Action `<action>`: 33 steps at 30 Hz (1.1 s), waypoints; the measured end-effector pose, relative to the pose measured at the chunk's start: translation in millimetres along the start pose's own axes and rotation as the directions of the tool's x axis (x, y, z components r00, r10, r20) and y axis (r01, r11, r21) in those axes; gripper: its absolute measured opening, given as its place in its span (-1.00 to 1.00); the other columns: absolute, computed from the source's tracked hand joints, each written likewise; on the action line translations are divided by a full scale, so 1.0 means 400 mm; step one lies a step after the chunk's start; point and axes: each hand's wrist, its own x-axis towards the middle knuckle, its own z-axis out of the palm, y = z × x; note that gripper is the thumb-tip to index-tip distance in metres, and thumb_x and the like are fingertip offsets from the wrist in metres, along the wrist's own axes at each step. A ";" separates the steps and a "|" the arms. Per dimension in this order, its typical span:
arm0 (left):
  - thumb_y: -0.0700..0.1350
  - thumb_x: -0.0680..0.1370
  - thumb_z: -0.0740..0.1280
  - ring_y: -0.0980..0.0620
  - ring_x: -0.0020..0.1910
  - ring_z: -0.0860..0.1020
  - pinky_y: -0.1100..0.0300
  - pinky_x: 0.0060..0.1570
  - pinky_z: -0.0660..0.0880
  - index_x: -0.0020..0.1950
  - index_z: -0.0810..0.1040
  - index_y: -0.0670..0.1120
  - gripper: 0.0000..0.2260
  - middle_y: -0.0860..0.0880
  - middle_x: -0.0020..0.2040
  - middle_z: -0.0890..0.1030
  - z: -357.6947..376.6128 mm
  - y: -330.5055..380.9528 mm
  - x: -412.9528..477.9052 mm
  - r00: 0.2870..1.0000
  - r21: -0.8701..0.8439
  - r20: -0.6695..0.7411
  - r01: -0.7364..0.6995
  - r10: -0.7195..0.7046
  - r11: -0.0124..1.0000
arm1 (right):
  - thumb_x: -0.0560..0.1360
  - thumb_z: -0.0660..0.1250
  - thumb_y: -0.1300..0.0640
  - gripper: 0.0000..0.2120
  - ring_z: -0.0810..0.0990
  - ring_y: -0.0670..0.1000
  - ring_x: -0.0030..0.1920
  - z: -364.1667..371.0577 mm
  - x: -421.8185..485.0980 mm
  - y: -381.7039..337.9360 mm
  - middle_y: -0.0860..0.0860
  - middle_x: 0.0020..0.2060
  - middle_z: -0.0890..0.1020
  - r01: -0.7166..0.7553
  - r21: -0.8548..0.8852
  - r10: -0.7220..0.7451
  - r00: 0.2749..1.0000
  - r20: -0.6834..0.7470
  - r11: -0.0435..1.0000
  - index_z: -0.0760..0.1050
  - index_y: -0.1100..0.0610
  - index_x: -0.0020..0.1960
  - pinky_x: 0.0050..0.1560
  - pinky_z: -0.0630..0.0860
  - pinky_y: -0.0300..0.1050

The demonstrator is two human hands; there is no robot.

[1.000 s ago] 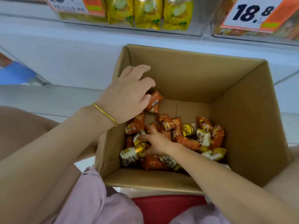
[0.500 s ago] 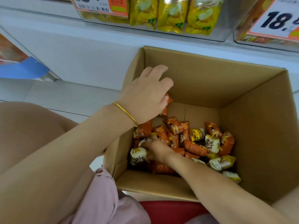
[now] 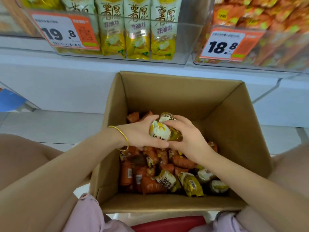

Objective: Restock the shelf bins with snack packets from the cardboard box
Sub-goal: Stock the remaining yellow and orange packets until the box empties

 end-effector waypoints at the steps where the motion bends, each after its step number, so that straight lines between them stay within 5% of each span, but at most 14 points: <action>1: -0.05 0.43 0.47 0.09 0.12 0.54 0.09 0.04 0.59 0.54 -0.07 0.14 -0.12 0.16 0.29 0.32 0.009 0.009 0.001 1.000 -0.136 0.008 -0.023 0.024 0.990 | 0.37 0.52 0.08 -0.42 0.25 -0.07 0.41 -0.014 -0.006 -0.004 -0.02 0.38 0.34 0.008 0.020 -0.007 1.000 -0.021 1.000 0.45 -0.04 0.35 0.33 0.14 -0.34; 6: -0.30 0.43 0.45 0.06 0.01 0.63 0.02 -0.06 0.62 0.50 0.15 0.16 -0.21 0.15 0.15 0.42 0.020 0.017 -0.004 0.986 -0.348 0.012 -0.154 0.168 0.925 | 0.35 0.53 0.00 -0.57 0.29 -0.15 0.38 -0.043 -0.039 -0.005 -0.18 0.32 0.34 -0.047 0.331 0.037 0.999 0.037 0.942 0.49 -0.17 0.17 0.37 0.28 -0.19; 9: -0.33 0.41 0.45 0.05 0.07 0.58 0.04 -0.07 0.62 0.48 0.19 0.19 -0.21 0.12 0.23 0.39 0.015 0.011 -0.010 0.975 -0.329 0.003 -0.210 0.223 0.921 | 0.39 0.42 -0.06 -0.68 0.49 -0.06 0.26 -0.035 -0.044 -0.003 -0.15 0.22 0.46 -0.138 0.716 0.206 0.978 -0.009 0.684 0.46 -0.08 0.11 0.27 0.48 0.05; 12: -0.31 0.42 0.46 0.14 0.12 0.54 0.18 -0.05 0.59 0.46 0.20 0.22 -0.22 0.14 0.28 0.37 0.011 0.008 -0.012 0.960 -0.271 -0.003 -0.270 0.280 0.924 | 0.48 0.32 -0.17 -0.73 0.50 -0.01 0.25 -0.027 -0.031 -0.001 -0.06 0.19 0.48 -0.160 0.737 0.369 0.921 -0.128 0.656 0.35 -0.15 0.11 0.24 0.49 0.15; 15: -0.27 0.43 0.45 0.38 0.12 0.45 0.39 0.03 0.47 0.48 0.13 0.22 -0.21 0.28 0.29 0.32 0.015 0.011 -0.011 0.949 -0.129 0.047 -0.304 0.312 0.944 | 0.53 0.34 0.01 -0.67 0.53 0.00 0.19 -0.022 -0.016 -0.002 -0.03 0.12 0.49 -0.209 0.753 0.467 0.872 -0.145 0.624 0.30 -0.07 0.22 0.19 0.53 0.11; 17: -0.26 0.44 0.45 0.34 0.12 0.48 0.38 0.05 0.47 0.50 0.12 0.22 -0.20 0.24 0.32 0.35 0.020 0.009 -0.009 0.953 -0.125 0.073 -0.284 0.294 0.951 | 0.48 0.41 0.12 -0.50 0.56 0.02 0.14 -0.021 -0.007 -0.001 -0.01 0.11 0.49 -0.256 0.770 0.519 0.847 -0.112 0.584 0.28 -0.02 0.34 0.11 0.57 0.04; 20: -0.28 0.44 0.44 0.21 0.02 0.58 0.29 -0.04 0.54 0.48 0.17 0.25 -0.23 0.14 0.27 0.44 0.018 0.016 -0.010 0.958 -0.182 0.034 -0.273 0.283 0.945 | 0.44 0.44 0.22 -0.38 0.62 0.08 0.07 -0.028 0.011 0.003 0.13 0.17 0.55 -0.298 0.924 0.564 0.818 0.116 0.241 0.28 0.20 0.43 -0.08 0.61 -0.05; 23: -0.27 0.45 0.44 -0.01 -0.01 0.64 0.12 -0.08 0.61 0.44 0.24 0.22 -0.29 0.04 0.22 0.51 0.010 0.026 -0.009 0.972 -0.293 -0.002 -0.224 0.234 0.929 | 0.45 0.41 0.21 -0.63 0.63 0.14 0.03 -0.051 0.025 0.007 0.21 0.07 0.63 -0.350 0.937 0.549 0.779 0.303 -0.020 0.49 0.30 0.22 0.00 0.60 0.01; 28: 0.03 0.36 0.39 -0.15 -0.05 0.67 0.07 -0.14 0.63 0.28 0.43 -0.08 -0.48 -0.18 0.00 0.68 -0.031 0.031 -0.002 0.999 -0.693 -0.055 -0.037 -0.002 0.720 | 0.46 0.40 0.24 -0.71 0.64 0.18 0.03 -0.112 0.029 0.034 0.20 0.00 0.64 -0.167 0.986 0.603 0.785 0.139 -0.009 0.45 0.20 0.16 -0.05 0.60 0.16; 33: 0.06 0.34 0.39 -0.20 -0.06 0.66 0.00 -0.18 0.64 0.17 0.51 -0.16 -0.52 -0.25 0.00 0.66 -0.053 0.027 0.007 0.987 -0.893 -0.088 -0.020 -0.132 0.449 | 0.33 0.42 0.26 -0.45 0.63 0.11 0.11 -0.151 0.007 0.021 0.10 0.11 0.64 -0.045 0.989 0.436 0.900 -0.021 0.139 0.45 0.08 0.30 0.00 0.58 0.00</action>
